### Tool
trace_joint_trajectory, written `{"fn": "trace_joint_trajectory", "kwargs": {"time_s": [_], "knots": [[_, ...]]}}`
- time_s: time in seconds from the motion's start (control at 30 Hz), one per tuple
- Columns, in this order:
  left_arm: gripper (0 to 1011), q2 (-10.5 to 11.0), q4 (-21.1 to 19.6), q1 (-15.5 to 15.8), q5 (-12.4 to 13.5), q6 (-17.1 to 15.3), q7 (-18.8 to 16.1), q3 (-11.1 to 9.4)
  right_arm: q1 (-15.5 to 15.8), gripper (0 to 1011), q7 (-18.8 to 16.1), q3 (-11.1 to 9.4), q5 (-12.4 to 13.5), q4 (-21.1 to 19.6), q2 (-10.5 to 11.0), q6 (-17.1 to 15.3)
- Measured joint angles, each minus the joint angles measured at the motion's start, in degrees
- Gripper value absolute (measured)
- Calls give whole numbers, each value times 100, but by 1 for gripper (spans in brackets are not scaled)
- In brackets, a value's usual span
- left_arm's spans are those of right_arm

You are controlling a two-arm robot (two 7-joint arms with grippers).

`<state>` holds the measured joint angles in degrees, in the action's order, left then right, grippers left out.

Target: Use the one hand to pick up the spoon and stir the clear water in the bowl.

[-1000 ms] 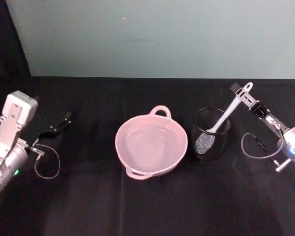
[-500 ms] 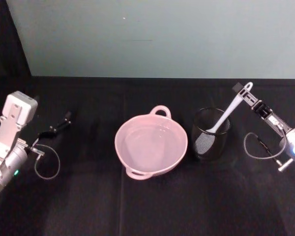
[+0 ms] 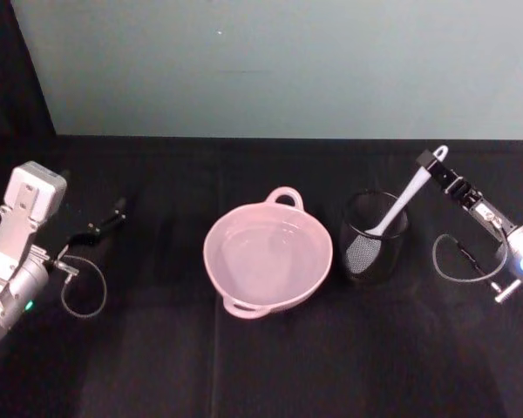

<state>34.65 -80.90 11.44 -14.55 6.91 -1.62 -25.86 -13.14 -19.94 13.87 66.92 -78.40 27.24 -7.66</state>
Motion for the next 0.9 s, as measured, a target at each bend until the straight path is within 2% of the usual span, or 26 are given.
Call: {"fn": "trace_joint_trajectory", "kwargs": {"time_s": [0.13, 0.17, 0.2, 0.37, 0.5, 0.6, 0.83, 0.9], "knots": [[1011, 0, 0, -1, 0, 0, 0, 0, -33, 218, 9, 75, 16, -10, 45, 39], [1011, 0, 0, 0, 0, 0, 0, 0, -40, 218, 10, 89, 16, -13, 54, 48], [1011, 0, 0, -1, 0, 0, 0, 0, -47, 162, 15, 102, 15, -18, 63, 60], [1011, 0, 0, 0, 0, 0, 0, 0, -56, 110, 120, 187, -102, -160, 155, 174], [1011, 0, 0, 0, 0, 0, 0, 0, -30, 110, 277, 273, -423, -431, 297, 316], [1011, 0, 0, -1, 0, 0, 0, 0, -18, 110, 433, 341, -815, -775, 453, 389], [1011, 0, 0, 0, 0, 0, 0, 0, -99, 110, 576, 402, -1416, -1357, 717, 309], [1011, 0, 0, 0, 0, 0, 0, 0, -125, 110, 589, 406, -1509, -1480, 763, 266]]}}
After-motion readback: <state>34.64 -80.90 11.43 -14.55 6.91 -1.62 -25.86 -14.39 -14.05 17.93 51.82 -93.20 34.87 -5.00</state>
